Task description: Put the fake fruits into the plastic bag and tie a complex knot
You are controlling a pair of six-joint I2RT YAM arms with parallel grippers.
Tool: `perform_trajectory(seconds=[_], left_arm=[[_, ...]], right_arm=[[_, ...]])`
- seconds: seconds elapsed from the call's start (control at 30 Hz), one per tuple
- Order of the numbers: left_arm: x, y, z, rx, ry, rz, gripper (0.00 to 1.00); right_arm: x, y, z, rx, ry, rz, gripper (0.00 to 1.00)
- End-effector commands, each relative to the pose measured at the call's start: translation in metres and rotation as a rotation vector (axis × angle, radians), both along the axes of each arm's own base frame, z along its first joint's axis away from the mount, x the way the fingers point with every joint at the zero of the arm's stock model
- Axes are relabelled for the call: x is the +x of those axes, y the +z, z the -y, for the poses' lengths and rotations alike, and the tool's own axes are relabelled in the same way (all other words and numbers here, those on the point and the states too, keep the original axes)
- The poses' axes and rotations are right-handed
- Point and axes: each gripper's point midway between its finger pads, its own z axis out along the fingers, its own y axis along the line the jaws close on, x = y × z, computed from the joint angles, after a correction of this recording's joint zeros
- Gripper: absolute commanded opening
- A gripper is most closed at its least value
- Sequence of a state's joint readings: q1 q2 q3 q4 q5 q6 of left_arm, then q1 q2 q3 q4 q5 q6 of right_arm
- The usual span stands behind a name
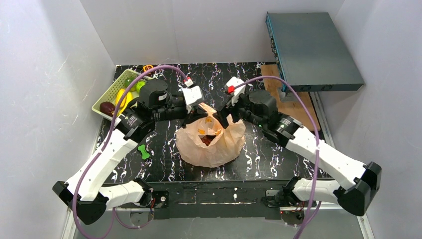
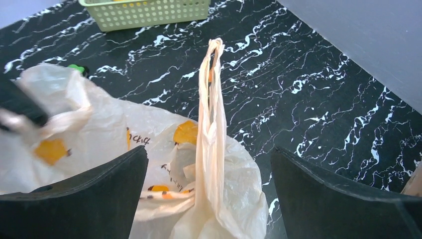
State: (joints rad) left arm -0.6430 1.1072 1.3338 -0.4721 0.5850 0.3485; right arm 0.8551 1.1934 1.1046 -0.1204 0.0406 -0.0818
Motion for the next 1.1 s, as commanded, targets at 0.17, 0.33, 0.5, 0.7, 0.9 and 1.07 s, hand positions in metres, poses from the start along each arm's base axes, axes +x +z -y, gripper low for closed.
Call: perform_trajectory(seconds=[0.17,0.33,0.5,0.7,0.9,1.07], left_arm=[[0.006,-0.002,0.003,-0.001,0.02,-0.029,0.0],[0.006,0.002,0.006,-0.022,0.021,-0.053,0.0],[0.008,0.002,0.008,-0.026,0.03,-0.064,0.0],[0.008,0.004,0.009,-0.035,0.029,-0.071,0.0],[0.008,0.011,0.01,-0.05,0.035,-0.079,0.0],[0.005,0.019,0.01,-0.073,0.044,-0.107,0.0]], right_arm=[[-0.069,0.067,0.011,0.174,0.247,-0.018,0.92],[-0.078,0.076,-0.008,0.247,0.329,-0.074,0.78],[-0.074,0.074,-0.023,0.264,0.362,-0.081,0.68],[-0.069,0.065,-0.032,0.254,0.374,-0.05,0.65],[-0.063,0.057,-0.038,0.238,0.368,-0.047,0.39],[-0.063,0.048,-0.038,0.215,0.372,-0.048,0.14]])
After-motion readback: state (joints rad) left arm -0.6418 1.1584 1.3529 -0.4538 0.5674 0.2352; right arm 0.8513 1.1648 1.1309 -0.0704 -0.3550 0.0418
